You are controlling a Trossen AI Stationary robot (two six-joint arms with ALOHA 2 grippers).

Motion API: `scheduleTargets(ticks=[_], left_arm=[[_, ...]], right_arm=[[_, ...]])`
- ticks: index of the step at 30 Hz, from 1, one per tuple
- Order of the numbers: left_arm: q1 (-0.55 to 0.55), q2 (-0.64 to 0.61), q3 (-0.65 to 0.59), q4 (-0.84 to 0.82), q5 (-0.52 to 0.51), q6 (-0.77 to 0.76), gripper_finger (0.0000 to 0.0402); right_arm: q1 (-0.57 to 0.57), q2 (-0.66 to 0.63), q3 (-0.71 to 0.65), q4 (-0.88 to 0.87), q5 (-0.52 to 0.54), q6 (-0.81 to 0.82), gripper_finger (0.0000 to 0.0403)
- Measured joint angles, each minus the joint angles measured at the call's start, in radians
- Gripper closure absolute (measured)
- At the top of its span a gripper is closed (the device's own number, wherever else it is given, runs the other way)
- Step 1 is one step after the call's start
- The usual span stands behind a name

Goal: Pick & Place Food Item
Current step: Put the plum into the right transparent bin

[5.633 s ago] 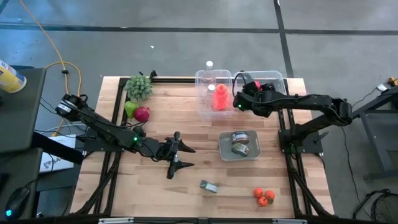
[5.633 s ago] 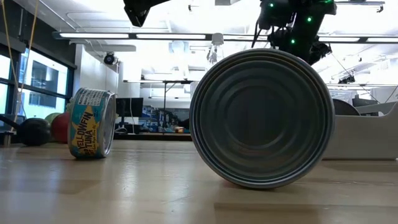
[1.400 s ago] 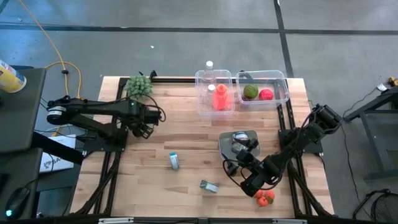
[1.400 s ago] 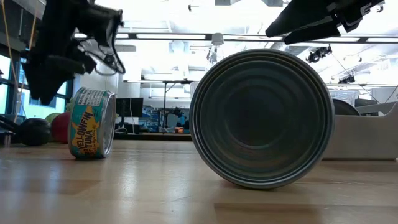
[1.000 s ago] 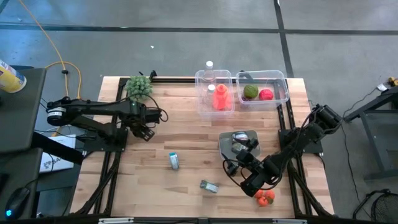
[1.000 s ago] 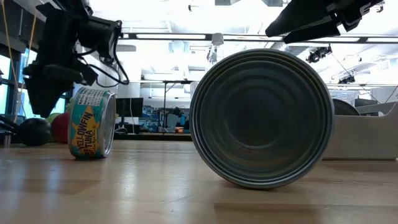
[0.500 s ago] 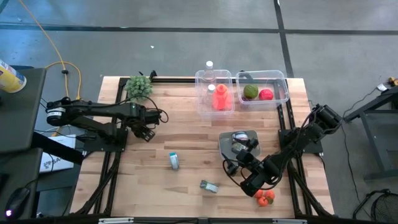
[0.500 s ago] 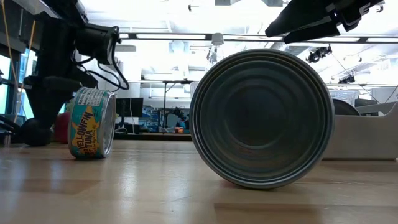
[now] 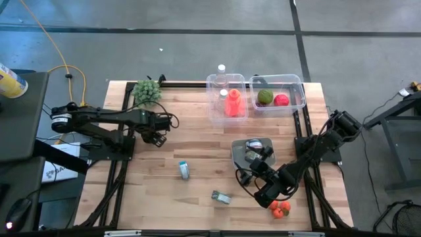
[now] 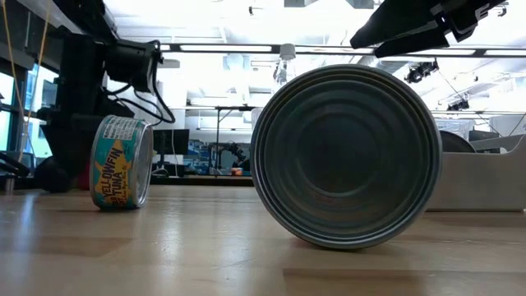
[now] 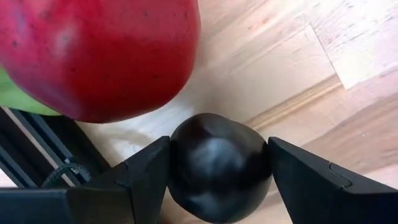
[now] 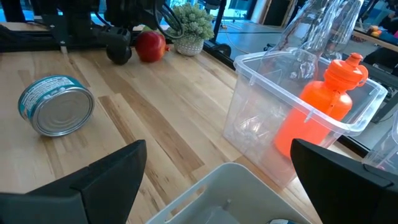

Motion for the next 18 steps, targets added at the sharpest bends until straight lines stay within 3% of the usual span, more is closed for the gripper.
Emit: scheduleTargets(ticks=[8, 14, 18], left_arm=[[0.0, 0.019, -0.003, 0.018, 0.011, -0.01, 0.0151], [-0.002, 0.022, -0.008, 0.046, 0.146, -0.012, 0.0151], [-0.003, 0.022, -0.007, 0.048, 0.147, 0.0, 0.0152]], right_arm=[[0.0, 0.0, 0.0, 0.003, -0.001, 0.0, 0.0017], [0.0, 0.0, 0.0, 0.003, -0.001, 0.0, 0.0017], [0.0, 0.0, 0.0, 0.002, -0.006, 0.0, 0.0017]])
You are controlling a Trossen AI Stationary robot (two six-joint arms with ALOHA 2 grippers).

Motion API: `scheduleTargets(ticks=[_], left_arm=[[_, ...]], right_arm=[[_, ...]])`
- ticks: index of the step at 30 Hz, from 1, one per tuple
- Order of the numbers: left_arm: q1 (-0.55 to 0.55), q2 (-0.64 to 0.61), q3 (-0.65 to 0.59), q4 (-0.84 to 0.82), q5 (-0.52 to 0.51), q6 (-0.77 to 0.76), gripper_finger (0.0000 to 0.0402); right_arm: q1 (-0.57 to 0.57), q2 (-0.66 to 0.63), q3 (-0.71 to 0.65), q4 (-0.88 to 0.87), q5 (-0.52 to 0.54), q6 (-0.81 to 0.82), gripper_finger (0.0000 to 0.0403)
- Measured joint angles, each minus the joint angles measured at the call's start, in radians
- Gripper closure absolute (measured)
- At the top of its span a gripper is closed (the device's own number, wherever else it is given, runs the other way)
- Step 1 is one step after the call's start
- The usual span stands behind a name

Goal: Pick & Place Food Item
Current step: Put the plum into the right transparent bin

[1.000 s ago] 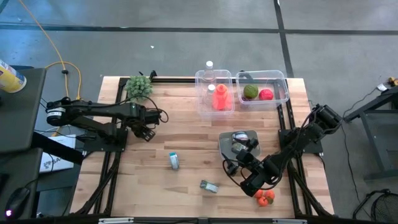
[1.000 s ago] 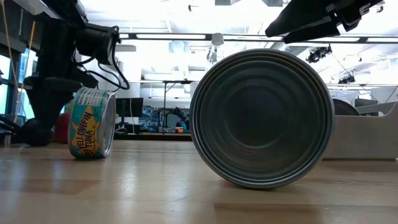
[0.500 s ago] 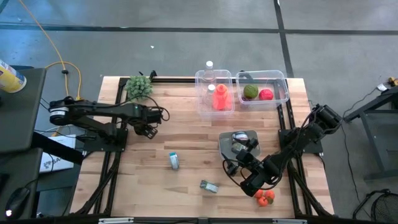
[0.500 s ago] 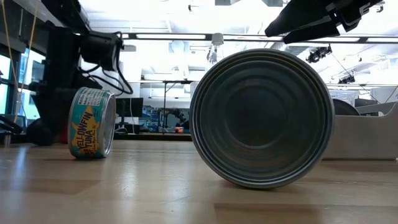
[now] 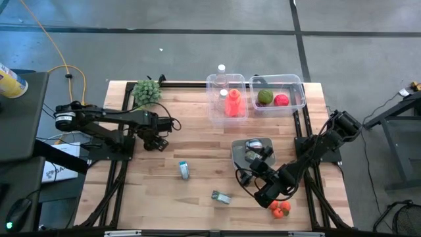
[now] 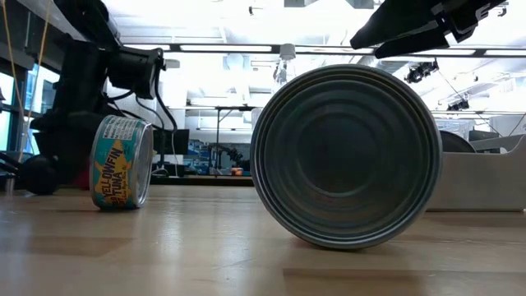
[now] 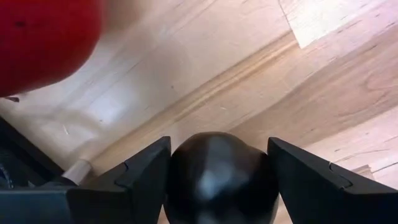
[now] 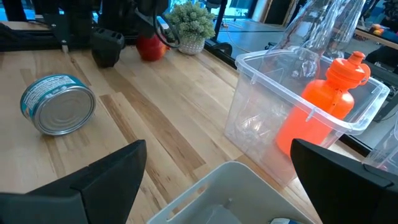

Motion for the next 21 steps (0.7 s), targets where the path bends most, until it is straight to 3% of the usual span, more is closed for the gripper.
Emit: scheduleTargets(ticks=[11, 17, 21], left_arm=[[-0.003, -0.046, 0.04, -0.001, -0.019, 0.036, 0.0152], [-0.037, -0.116, 0.16, 0.027, -0.036, 0.107, 0.0152], [-0.069, -0.153, 0.238, 0.142, -0.037, 0.167, 0.0152]], right_arm=[[0.002, 0.0, 0.0, 0.0, -0.001, 0.0, 0.0017], [0.002, 0.0, 0.0, 0.0, 0.003, 0.0, 0.0017], [0.002, 0.0, 0.0, 0.0, 0.009, -0.002, 0.0017]])
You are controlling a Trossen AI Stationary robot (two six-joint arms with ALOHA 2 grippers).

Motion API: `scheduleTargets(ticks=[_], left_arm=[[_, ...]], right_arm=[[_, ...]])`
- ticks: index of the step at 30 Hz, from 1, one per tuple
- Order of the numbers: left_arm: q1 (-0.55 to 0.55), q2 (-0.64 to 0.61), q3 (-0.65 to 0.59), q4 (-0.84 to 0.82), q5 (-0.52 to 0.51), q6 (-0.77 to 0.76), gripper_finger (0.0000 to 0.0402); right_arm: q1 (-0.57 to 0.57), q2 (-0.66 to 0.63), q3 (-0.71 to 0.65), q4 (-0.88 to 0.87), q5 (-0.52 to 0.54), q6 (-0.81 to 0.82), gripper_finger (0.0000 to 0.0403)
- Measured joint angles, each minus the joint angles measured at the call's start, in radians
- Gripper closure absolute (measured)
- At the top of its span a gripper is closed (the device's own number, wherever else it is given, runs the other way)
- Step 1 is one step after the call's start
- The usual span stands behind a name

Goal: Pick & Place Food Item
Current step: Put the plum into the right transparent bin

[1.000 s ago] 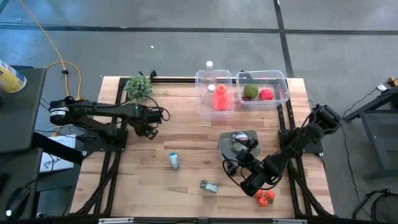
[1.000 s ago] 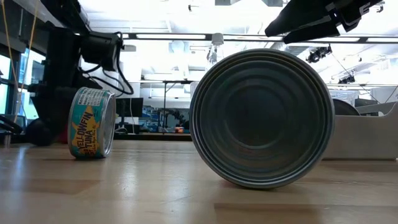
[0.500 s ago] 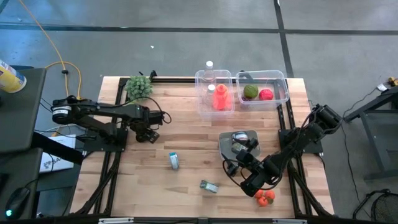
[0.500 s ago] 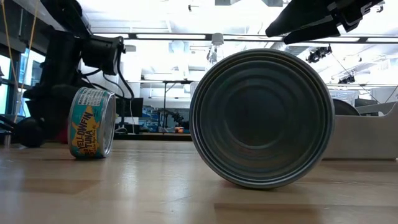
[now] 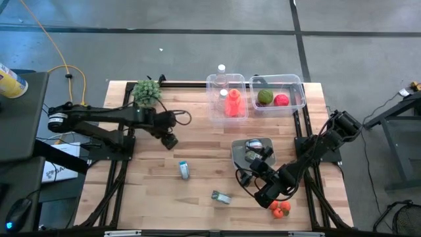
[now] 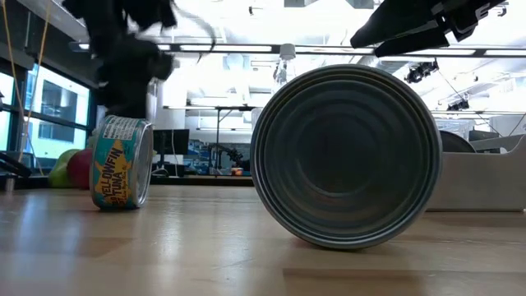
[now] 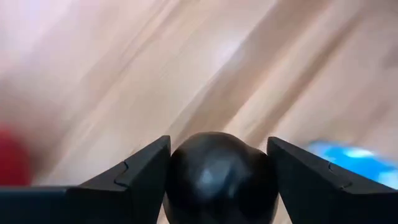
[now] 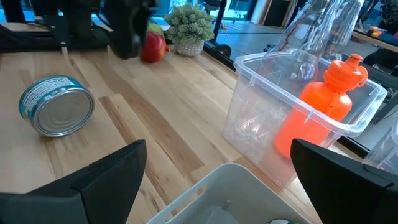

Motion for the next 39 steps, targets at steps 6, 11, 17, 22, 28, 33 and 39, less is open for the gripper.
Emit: scheduleTargets(ticks=[6, 11, 17, 22, 28, 33, 39], left_arm=[[-0.068, -0.037, 0.041, 0.389, 0.0, 0.096, 0.0152], [-0.12, -0.024, 0.042, 0.734, 0.001, 0.099, 0.0152], [-0.157, 0.042, 0.042, 0.969, 0.001, 0.095, 0.0152], [-0.171, 0.125, 0.042, 1.073, 0.005, 0.071, 0.0152], [-0.203, 0.215, 0.042, 1.183, 0.015, 0.043, 0.0152], [-0.239, 0.256, 0.042, 1.266, 0.015, 0.039, 0.0152], [-0.274, 0.272, 0.042, 1.289, 0.013, 0.039, 0.0152]], right_arm=[[0.0, 0.0, 0.0, 0.0, -0.001, -0.102, 0.0017], [0.0, 0.0, 0.0, 0.03, -0.011, -0.104, 0.0017], [-0.037, 0.0, 0.0, 0.138, -0.16, -0.24, 0.0017], [-0.091, 0.0, 0.0, 0.251, -0.274, -0.352, 0.0017], [-0.136, 0.0, 0.0, 0.439, -0.472, -0.542, 0.0017], [-0.139, 0.0, 0.0, 0.535, -0.443, -0.696, 0.0017], [-0.124, 0.0, 0.0, 0.664, -0.219, -0.905, 0.0018]])
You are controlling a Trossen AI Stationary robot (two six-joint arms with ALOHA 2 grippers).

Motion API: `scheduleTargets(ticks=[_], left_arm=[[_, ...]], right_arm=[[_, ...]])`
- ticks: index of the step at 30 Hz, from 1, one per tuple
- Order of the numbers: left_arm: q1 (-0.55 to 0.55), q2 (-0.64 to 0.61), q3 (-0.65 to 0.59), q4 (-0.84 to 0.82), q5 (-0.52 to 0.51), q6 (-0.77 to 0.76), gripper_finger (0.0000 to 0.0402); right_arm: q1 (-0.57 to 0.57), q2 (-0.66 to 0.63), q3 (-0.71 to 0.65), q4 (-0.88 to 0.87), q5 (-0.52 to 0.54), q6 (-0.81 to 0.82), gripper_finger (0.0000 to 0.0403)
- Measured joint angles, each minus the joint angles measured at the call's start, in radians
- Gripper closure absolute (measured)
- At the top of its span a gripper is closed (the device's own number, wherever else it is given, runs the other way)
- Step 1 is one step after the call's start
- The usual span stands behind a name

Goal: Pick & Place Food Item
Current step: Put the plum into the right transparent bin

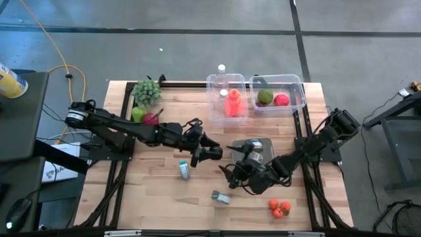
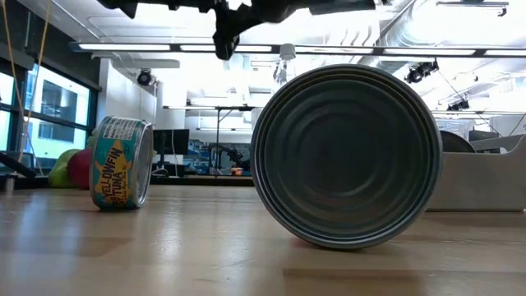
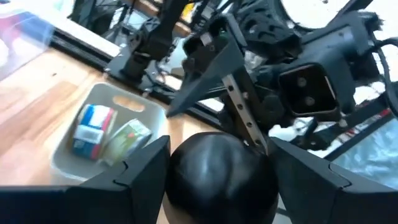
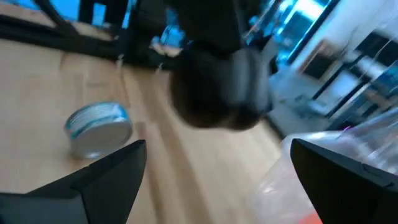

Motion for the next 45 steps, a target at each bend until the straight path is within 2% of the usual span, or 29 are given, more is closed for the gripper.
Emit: scheduleTargets(ticks=[2, 9, 18, 30, 34, 43, 45], left_arm=[[-0.005, 0.0, 0.0, 0.008, -0.001, 0.001, 0.0152], [-0.005, -0.001, 0.0, 0.024, -0.01, 0.011, 0.0152], [-0.004, -0.001, 0.0, 0.047, -0.023, 0.045, 0.0152], [-0.004, -0.001, 0.0, 0.05, -0.026, 0.044, 0.0152], [-0.004, -0.001, 0.0, 0.05, -0.037, 0.044, 0.0152], [-0.004, -0.001, 0.0, 0.052, -0.039, 0.041, 0.0152], [-0.004, -0.001, 0.0, 0.051, -0.038, 0.05, 0.0152]], right_arm=[[0.002, 0.0, 0.0, 0.054, 0.008, -0.075, 0.0019], [-0.017, 0.0, 0.0, 0.196, -0.093, -0.238, 0.0019], [-0.078, 0.0, 0.0, 0.248, -0.156, -0.302, 0.0019], [-0.108, 0.0, 0.0, 0.299, -0.15, -0.356, 0.0024], [-0.113, 0.0, 0.0, 0.301, -0.15, -0.362, 0.0058], [-0.114, 0.0, 0.0, 0.291, -0.154, -0.377, 0.0192], [-0.113, 0.0, 0.0, 0.287, -0.156, -0.379, 0.02]])
